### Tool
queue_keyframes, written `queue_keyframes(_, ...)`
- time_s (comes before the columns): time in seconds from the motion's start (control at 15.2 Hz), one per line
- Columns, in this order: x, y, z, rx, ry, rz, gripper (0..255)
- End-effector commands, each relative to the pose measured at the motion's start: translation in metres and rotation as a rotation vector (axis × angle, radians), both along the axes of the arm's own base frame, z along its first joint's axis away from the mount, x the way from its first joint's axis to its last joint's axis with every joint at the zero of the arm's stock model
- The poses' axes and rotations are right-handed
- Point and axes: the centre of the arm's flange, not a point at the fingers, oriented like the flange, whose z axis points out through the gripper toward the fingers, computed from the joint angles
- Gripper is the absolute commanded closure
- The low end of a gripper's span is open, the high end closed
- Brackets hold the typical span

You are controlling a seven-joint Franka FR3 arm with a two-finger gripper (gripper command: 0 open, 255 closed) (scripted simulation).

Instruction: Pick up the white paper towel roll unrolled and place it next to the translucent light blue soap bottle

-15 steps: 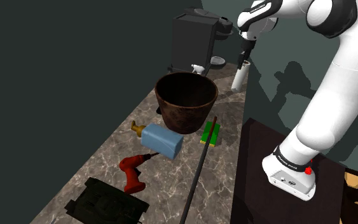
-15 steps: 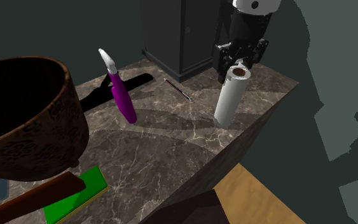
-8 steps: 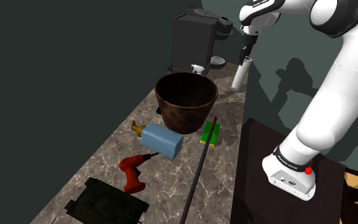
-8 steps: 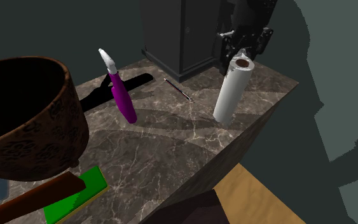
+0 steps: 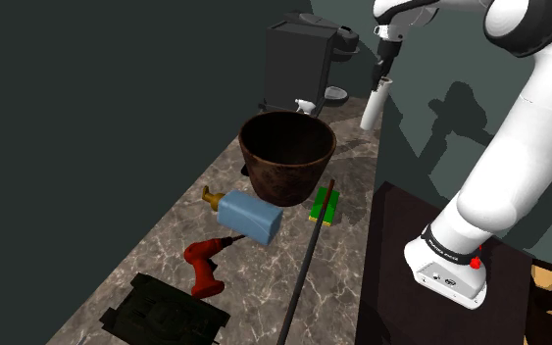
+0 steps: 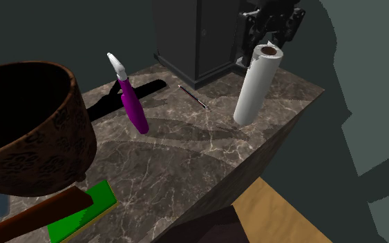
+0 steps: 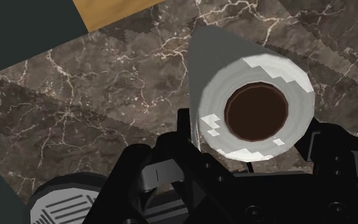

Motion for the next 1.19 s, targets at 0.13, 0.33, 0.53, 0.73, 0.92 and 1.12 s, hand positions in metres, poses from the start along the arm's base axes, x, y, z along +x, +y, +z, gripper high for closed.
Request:
queue_keyframes(0.13,-0.001,-0.001,0.021,0.000,0.000,0.000,255)
queue_keyframes(0.33,-0.001,-0.001,0.037,0.000,0.000,0.000,255)
queue_keyframes(0.53,-0.001,-0.001,0.053,0.000,0.000,0.000,255)
queue_keyframes(0.73,-0.001,-0.001,0.069,0.000,0.000,0.000,255)
queue_keyframes(0.92,-0.001,-0.001,0.085,0.000,0.000,0.000,255)
queue_keyframes(1.12,-0.001,-0.001,0.101,0.000,0.000,0.000,255)
